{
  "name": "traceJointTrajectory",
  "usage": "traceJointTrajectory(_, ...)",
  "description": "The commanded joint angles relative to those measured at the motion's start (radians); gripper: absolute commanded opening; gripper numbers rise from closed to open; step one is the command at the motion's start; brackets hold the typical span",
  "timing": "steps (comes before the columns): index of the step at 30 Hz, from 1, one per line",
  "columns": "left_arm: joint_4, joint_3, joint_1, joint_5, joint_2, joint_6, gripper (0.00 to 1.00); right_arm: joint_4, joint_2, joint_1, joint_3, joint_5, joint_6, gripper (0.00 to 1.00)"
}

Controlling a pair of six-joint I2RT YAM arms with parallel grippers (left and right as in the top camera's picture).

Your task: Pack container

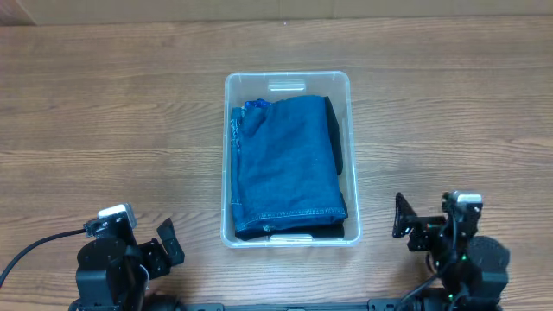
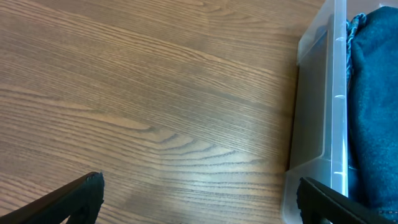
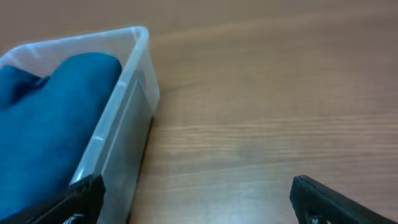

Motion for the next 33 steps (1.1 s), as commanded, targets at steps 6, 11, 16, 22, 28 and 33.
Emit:
traceJointTrajectory(6,0.001,-0.004,-0.001,-0.01,-0.005,0.019,1.0,0.641,-0.08,0.004,-0.369,-0.066,-0.146,1.0)
traceJointTrajectory(11,0.001,-0.004,-0.001,-0.01,-0.005,0.019,1.0,0.642,-0.078,0.004,-0.371,-0.071,-0.146,1.0)
traceJointTrajectory(16,0.001,-0.004,-0.001,-0.01,-0.005,0.019,1.0,0.642,-0.078,0.004,-0.371,-0.071,-0.146,1.0)
traceJointTrajectory(22,0.001,-0.004,-0.001,-0.01,-0.005,0.019,1.0,0.642,-0.078,0.004,-0.371,-0.071,-0.146,1.0)
traceJointTrajectory(28,0.001,-0.004,-0.001,-0.01,-0.005,0.019,1.0,0.642,-0.078,0.004,-0.371,-0.071,-0.146,1.0)
traceJointTrajectory(33,0.021,-0.054,-0.002,-0.063,-0.064,0.019,1.0,0.642,-0.078,0.004,-0.371,-0.071,-0.146,1.0)
